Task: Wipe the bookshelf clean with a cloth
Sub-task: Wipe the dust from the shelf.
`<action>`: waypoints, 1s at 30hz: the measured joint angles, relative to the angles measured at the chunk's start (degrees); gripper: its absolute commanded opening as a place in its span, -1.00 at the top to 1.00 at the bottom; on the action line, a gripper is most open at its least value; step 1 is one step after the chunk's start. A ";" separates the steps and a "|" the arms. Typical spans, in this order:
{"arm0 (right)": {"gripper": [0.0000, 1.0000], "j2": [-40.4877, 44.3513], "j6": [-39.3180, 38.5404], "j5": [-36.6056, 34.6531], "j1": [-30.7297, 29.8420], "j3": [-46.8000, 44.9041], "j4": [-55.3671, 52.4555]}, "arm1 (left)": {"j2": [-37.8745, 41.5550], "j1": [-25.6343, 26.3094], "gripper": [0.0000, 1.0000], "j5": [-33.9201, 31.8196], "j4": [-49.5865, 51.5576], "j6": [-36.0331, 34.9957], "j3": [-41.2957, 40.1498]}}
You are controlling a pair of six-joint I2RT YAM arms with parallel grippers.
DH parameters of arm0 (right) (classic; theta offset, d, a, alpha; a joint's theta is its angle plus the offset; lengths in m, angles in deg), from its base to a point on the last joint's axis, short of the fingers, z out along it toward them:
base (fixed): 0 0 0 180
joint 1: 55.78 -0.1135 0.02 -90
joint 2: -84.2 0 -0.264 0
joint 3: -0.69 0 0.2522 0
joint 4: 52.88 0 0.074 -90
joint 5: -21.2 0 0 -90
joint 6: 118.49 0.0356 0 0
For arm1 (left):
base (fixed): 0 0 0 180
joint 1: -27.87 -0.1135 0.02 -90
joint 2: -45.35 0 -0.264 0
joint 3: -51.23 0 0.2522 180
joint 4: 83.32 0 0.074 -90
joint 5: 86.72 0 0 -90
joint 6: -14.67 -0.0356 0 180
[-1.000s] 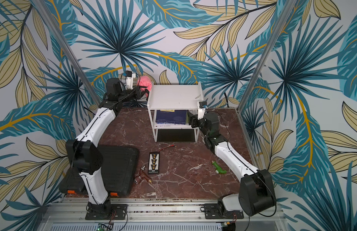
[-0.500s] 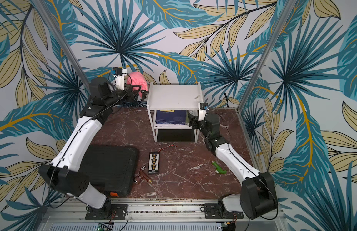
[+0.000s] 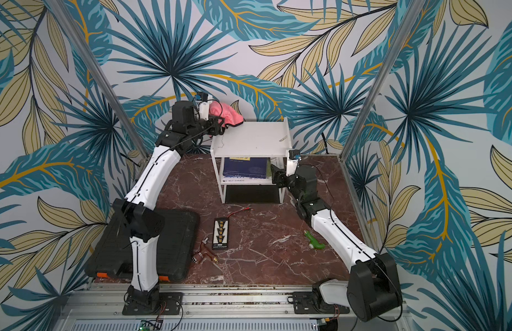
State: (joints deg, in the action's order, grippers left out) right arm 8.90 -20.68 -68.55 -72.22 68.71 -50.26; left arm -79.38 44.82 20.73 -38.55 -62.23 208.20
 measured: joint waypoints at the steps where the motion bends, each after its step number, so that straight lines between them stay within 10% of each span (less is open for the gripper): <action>1: -0.48 0.04 -0.02 -0.02 0.02 0.00 -0.13 | -0.20 -0.04 1.00 0.09 1.46 -0.11 0.94; 8: -0.50 0.61 -0.07 -0.26 -0.04 -0.17 -0.35 | 26.77 3.80 0.95 -1.31 -3.54 -1.29 -35.50; 19: -0.54 0.61 0.22 -0.39 -0.04 -0.17 -0.31 | 16.98 2.71 1.00 -1.73 -1.36 -2.62 -23.19; 30: -0.55 1.84 0.33 -1.75 -0.04 -0.74 0.09 | 58.10 7.37 1.00 -4.31 -7.63 1.14 -65.72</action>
State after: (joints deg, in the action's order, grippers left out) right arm 10.73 -20.35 -70.30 -72.27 67.97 -50.17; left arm -21.28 52.19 16.42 -46.18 -61.09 142.48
